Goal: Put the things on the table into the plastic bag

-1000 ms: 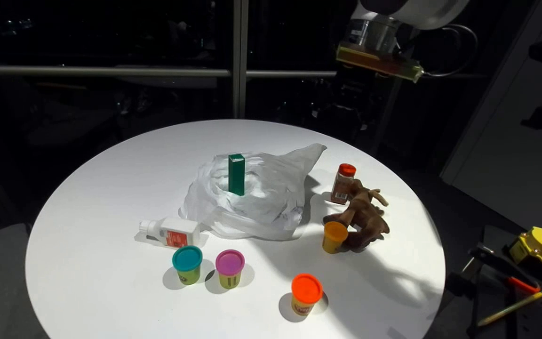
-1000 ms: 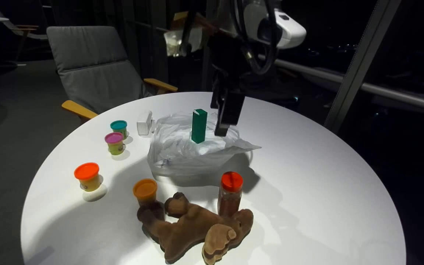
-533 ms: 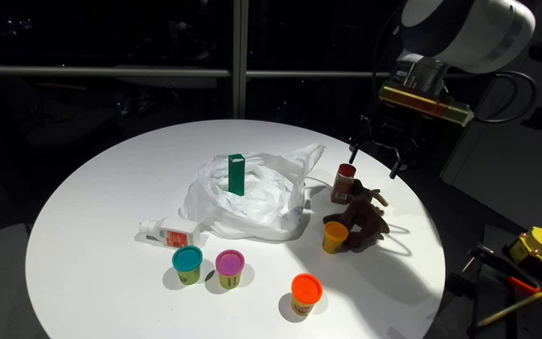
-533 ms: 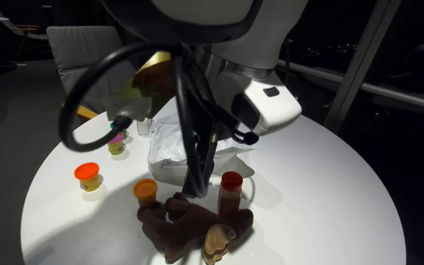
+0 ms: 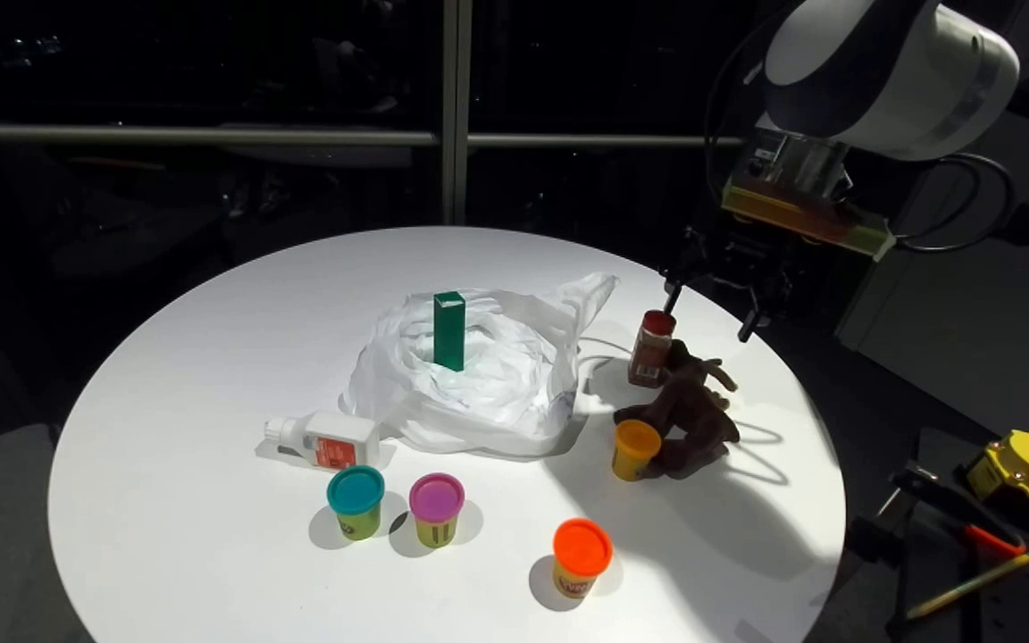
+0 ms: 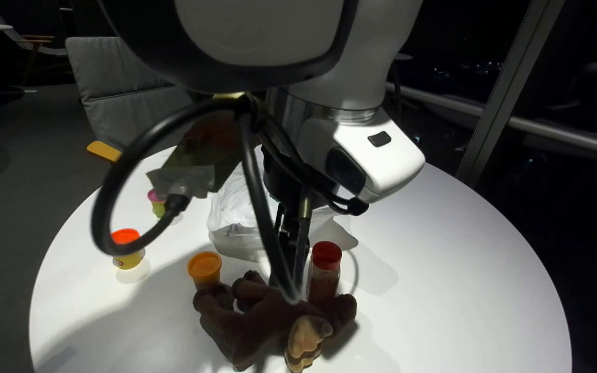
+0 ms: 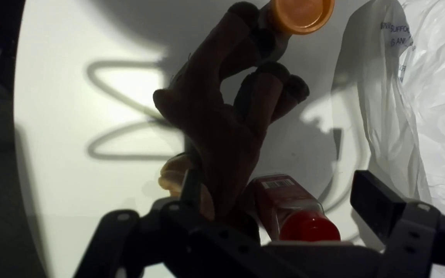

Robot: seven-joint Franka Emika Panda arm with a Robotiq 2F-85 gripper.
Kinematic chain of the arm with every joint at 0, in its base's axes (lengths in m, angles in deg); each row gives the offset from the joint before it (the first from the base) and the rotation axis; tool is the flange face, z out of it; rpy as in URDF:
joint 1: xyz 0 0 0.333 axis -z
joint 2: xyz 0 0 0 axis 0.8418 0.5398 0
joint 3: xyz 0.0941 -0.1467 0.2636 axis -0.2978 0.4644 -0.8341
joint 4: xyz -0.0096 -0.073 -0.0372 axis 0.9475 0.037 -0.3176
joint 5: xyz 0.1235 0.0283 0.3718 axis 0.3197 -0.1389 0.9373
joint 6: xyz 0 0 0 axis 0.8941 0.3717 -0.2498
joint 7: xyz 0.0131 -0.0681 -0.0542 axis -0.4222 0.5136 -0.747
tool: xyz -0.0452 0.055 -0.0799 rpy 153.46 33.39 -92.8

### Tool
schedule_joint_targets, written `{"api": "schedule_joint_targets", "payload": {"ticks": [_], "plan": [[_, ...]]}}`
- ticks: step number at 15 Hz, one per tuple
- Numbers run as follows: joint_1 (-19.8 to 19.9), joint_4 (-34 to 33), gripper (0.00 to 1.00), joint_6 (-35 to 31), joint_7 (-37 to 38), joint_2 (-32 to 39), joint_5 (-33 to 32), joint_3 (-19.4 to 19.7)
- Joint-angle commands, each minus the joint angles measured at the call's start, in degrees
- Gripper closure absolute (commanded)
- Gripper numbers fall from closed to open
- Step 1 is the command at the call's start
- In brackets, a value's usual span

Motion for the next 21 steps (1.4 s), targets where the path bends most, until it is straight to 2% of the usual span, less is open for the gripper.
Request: {"api": "schedule_joint_targets", "payload": {"ticks": [1,8,19,20,21], "plan": [[-0.8,-2.4,0.00,-2.4,0.1,2.1,-3.9,0.4],[-2.7,-7.6,0.00,-5.0,1.9,8.2,-12.1,1.8],[-4.2,-15.7,0.00,-5.4,2.2,17.3,-11.5,4.4],[-4.3,-16.2,0.02,-5.3,2.2,17.8,-11.5,4.6],[-4.2,-16.5,0.26,-5.1,2.0,18.3,-11.3,4.7]]}}
